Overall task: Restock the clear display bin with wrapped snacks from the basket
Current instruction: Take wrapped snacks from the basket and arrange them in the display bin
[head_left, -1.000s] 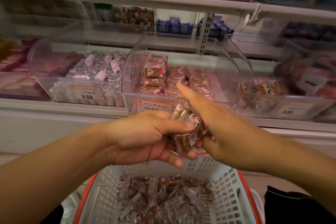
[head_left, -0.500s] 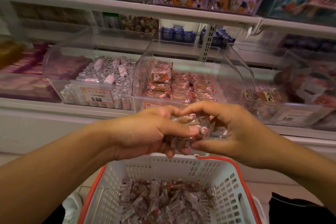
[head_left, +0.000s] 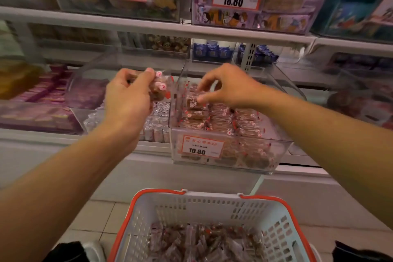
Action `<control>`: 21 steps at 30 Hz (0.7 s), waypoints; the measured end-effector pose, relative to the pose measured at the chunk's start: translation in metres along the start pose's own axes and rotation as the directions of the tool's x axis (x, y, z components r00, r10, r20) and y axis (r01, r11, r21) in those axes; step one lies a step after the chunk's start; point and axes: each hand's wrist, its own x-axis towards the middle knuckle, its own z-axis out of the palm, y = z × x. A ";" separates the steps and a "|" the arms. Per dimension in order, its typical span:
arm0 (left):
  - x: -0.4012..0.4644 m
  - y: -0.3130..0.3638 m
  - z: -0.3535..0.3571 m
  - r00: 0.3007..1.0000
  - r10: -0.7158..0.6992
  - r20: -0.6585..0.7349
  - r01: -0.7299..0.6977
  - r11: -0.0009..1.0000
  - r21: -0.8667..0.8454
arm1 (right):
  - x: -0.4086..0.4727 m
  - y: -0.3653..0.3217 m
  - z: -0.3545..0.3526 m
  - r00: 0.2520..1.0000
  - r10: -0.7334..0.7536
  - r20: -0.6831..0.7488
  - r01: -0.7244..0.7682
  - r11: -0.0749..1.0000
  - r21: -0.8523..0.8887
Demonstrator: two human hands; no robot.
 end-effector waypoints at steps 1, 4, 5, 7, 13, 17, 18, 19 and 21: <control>0.005 0.000 -0.004 1.000 0.008 -0.001 -0.008 1.000 -0.004 | 0.009 0.009 0.008 0.999 0.018 0.040 -0.011 0.985 -0.171; 0.010 -0.005 -0.007 1.000 -0.005 0.026 0.005 1.000 -0.014 | 0.027 0.027 0.034 0.978 0.102 0.184 -0.006 0.888 -0.459; 0.009 -0.006 -0.007 0.999 -0.013 0.038 0.013 1.000 -0.015 | 0.031 0.031 0.039 0.973 0.117 0.197 -0.007 0.875 -0.485; 0.007 -0.007 -0.003 0.998 -0.023 0.064 0.025 0.999 -0.027 | 0.040 0.037 0.040 0.971 0.133 0.198 -0.027 0.885 -0.464; 0.001 -0.007 0.006 0.995 -0.023 0.101 0.029 0.998 -0.062 | 0.043 0.040 0.044 0.958 0.159 0.238 -0.075 0.942 -0.328; 0.004 -0.008 0.006 0.996 -0.038 0.078 0.044 0.996 -0.073 | 0.046 0.034 0.034 0.996 0.006 0.089 0.030 0.918 -0.395; 0.005 -0.008 0.006 0.996 -0.041 0.074 0.046 0.996 -0.073 | 0.046 0.034 0.033 0.998 -0.014 0.064 0.037 0.920 -0.391; 0.006 -0.008 0.006 0.997 -0.043 0.071 0.048 0.996 -0.072 | 0.045 0.035 0.033 0.999 -0.015 0.049 0.033 0.918 -0.394; 0.006 -0.010 0.007 0.996 -0.048 0.069 0.053 0.996 -0.065 | 0.045 0.039 0.036 0.999 0.011 0.030 0.002 0.917 -0.399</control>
